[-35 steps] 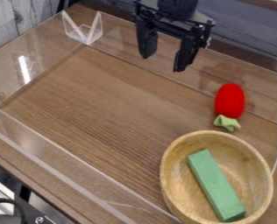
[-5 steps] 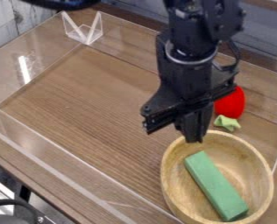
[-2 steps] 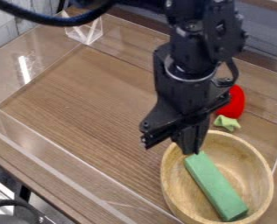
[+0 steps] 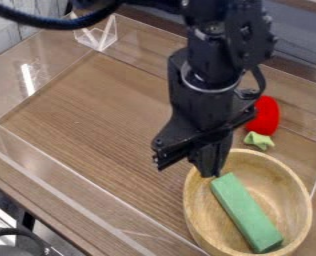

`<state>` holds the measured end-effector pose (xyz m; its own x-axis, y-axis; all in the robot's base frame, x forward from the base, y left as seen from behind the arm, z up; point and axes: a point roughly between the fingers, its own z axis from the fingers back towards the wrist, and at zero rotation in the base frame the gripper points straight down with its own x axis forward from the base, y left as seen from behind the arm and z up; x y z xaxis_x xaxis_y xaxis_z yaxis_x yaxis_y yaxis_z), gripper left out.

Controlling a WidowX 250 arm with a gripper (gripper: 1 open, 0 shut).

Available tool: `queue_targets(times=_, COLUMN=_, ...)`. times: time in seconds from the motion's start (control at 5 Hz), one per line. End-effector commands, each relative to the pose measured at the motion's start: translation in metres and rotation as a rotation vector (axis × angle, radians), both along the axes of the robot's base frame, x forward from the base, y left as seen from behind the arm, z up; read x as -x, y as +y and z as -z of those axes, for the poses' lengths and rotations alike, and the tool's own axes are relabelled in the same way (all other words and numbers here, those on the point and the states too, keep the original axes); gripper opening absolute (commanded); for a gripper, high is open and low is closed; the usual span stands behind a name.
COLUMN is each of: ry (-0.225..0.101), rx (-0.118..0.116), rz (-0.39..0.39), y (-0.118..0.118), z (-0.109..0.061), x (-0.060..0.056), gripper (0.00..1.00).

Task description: Remove the green block from the brown bowl and put it on the table

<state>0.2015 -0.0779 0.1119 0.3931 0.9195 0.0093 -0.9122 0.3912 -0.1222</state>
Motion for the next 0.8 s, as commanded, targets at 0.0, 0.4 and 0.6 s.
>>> queue_targets(times=0.0, ry=-0.053, rx=0.009, rz=-0.050, y=0.004, z=-0.020, x=-0.011, gripper=0.00)
queue_targets(times=0.4, ry=-0.039, rx=0.006, rz=-0.029, y=-0.014, z=0.012, x=0.002, gripper=0.00)
queue_targets(times=0.6, ry=-0.036, rx=0.011, rz=-0.017, y=-0.009, z=0.007, x=0.000, gripper=0.00)
